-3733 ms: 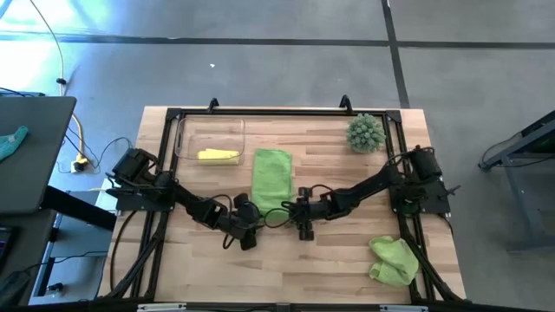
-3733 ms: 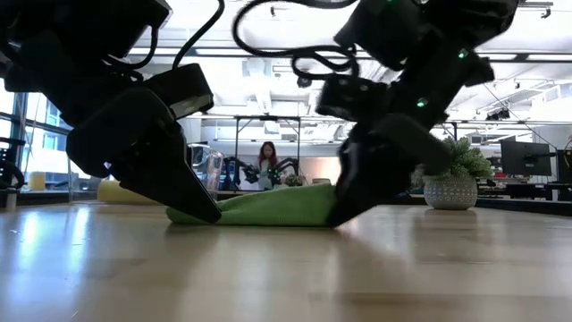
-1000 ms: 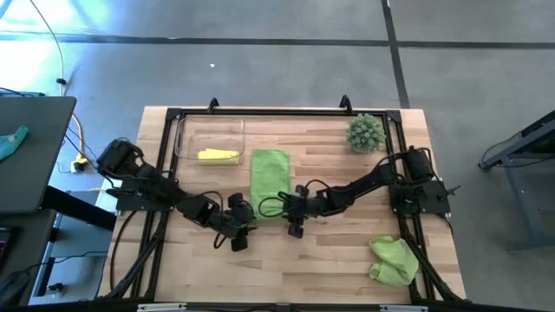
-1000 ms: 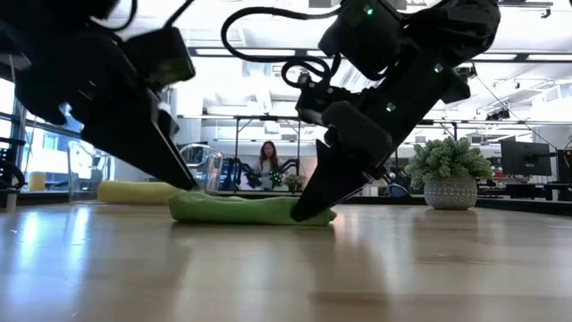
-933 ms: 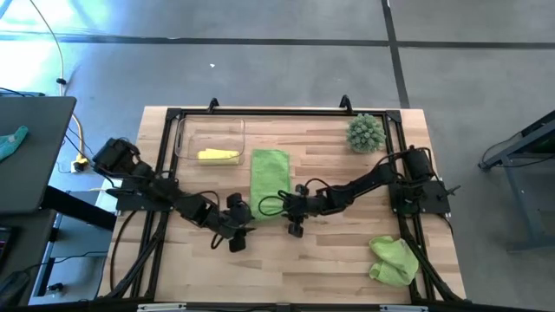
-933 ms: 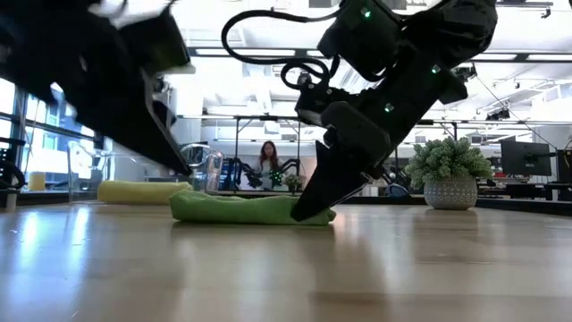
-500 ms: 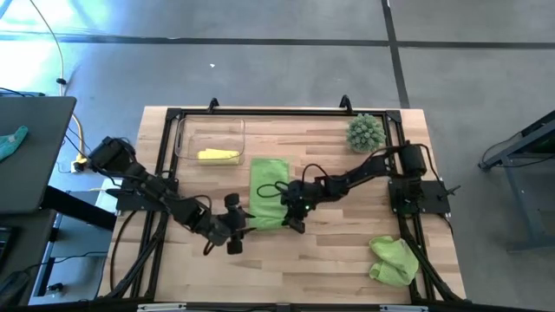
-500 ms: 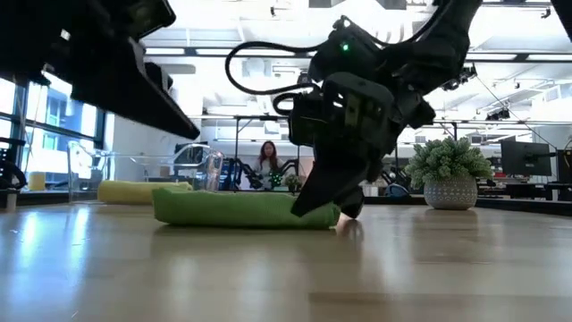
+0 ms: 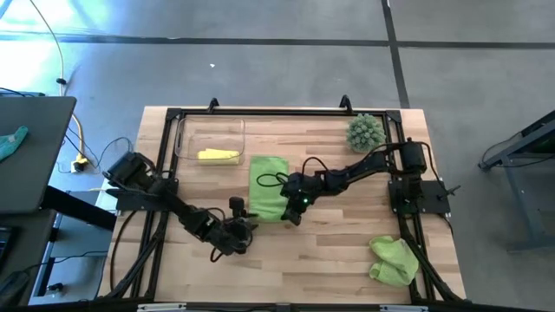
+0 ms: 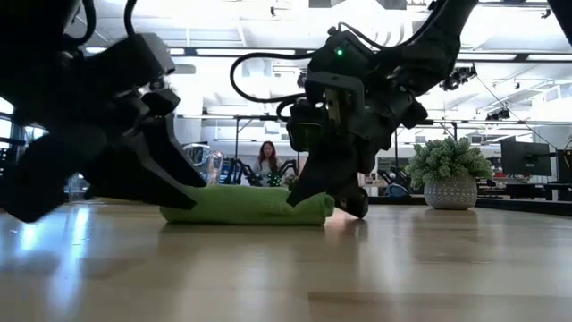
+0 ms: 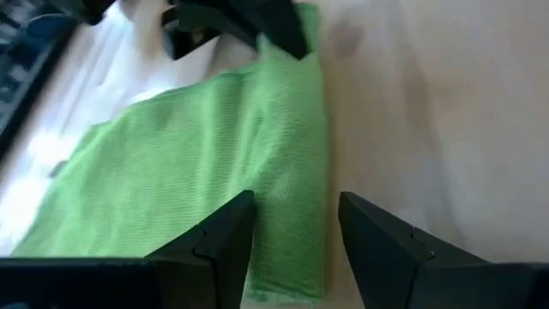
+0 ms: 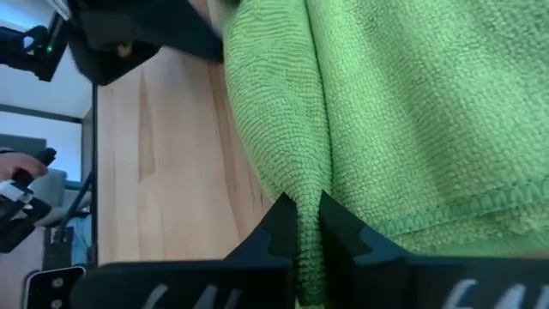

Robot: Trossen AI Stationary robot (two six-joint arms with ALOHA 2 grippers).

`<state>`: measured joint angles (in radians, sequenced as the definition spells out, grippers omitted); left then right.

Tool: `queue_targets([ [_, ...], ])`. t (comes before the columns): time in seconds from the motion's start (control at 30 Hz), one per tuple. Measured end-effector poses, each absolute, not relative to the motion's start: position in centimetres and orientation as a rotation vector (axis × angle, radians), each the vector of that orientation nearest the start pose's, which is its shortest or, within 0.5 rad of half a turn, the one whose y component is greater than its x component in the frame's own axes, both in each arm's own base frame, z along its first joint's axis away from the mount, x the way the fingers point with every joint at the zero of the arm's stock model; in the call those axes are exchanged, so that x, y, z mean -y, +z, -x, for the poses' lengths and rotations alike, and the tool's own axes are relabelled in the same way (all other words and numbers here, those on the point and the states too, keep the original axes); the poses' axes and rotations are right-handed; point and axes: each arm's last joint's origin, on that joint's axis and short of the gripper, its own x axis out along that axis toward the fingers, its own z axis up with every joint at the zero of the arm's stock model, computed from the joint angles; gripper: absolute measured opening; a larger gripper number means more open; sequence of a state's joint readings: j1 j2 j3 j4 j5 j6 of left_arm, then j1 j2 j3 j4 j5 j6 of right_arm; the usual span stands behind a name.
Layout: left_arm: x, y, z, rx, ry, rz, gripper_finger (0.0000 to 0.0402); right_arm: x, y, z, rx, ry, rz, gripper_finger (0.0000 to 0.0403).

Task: Roll microfiber towels into tight, uniform cylinder then place into a basket
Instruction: Roll the green microfiber cloth

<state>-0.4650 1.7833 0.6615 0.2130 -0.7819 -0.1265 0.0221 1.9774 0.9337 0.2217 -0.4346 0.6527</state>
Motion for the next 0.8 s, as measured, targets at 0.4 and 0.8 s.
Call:
queue_targets([
  [0.4,10.3,8.7,-27.8,-0.751,0.356,-0.141,0.0153,-2.2,9.4,-36.2,-0.942,0.153,-0.735,0.0003],
  [0.8,9.0,8.9,-28.0,-0.801,0.39,0.209,0.0012,-2.1,12.0,-35.4,-0.915,0.228,-0.601,0.0111],
])
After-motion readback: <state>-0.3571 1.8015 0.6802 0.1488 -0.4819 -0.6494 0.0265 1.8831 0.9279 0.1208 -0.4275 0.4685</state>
